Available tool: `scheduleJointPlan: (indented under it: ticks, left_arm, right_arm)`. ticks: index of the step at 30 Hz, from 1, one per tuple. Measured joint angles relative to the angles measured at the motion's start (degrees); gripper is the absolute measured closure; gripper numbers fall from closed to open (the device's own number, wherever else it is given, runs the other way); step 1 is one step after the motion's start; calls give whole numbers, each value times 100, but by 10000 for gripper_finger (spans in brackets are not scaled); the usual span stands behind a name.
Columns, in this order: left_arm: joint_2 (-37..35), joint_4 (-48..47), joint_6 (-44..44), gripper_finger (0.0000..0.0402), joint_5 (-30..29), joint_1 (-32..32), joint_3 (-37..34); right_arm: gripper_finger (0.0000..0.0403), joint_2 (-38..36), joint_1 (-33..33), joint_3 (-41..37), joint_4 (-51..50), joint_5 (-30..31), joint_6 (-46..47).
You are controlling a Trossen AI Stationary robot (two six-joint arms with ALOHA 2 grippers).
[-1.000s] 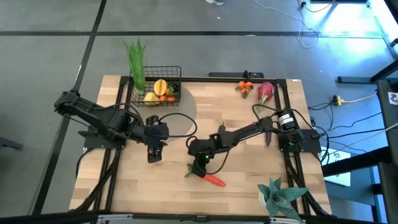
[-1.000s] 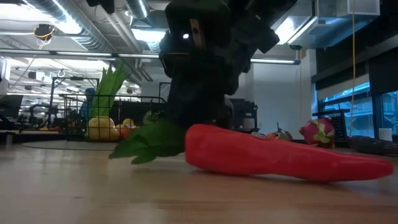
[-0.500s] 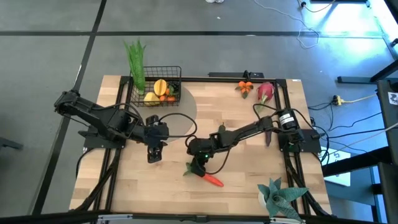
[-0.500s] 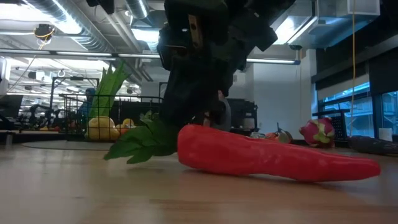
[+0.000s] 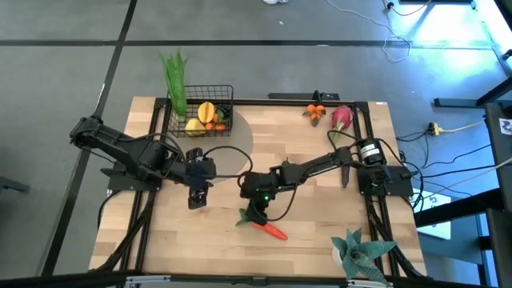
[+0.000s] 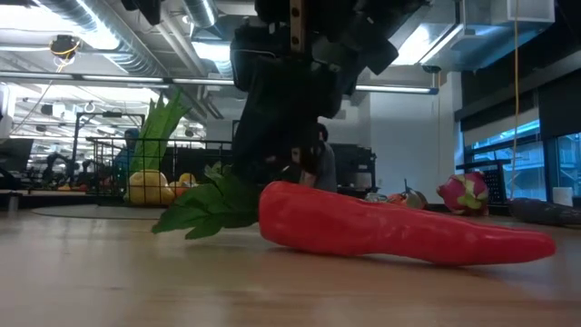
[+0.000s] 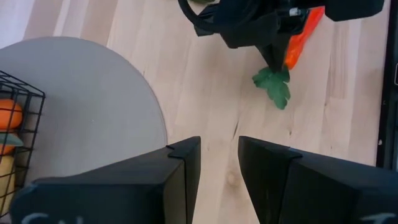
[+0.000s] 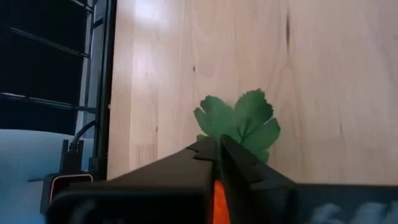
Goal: Build produce basket
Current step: Put the orange carrot into the wire basket
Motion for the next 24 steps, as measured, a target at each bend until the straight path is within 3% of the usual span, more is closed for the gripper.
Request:
scheduleJointPlan:
  ticks: [10,13,17,24]
  left_arm:
    - [0,0,-49,307,0,-239,0]
    - [0,0,-51,307,2,-283,0]
    - [0,0,-53,307,1,-301,0]
    - [0,0,-51,307,-38,-300,0]
  right_arm:
    - [297,0,162,-2,-11,584,404]
    - [293,0,282,-2,-9,738,466]
    - [292,0,433,-4,-82,1391,320]
    - [292,35,490,-7,-63,1484,283]
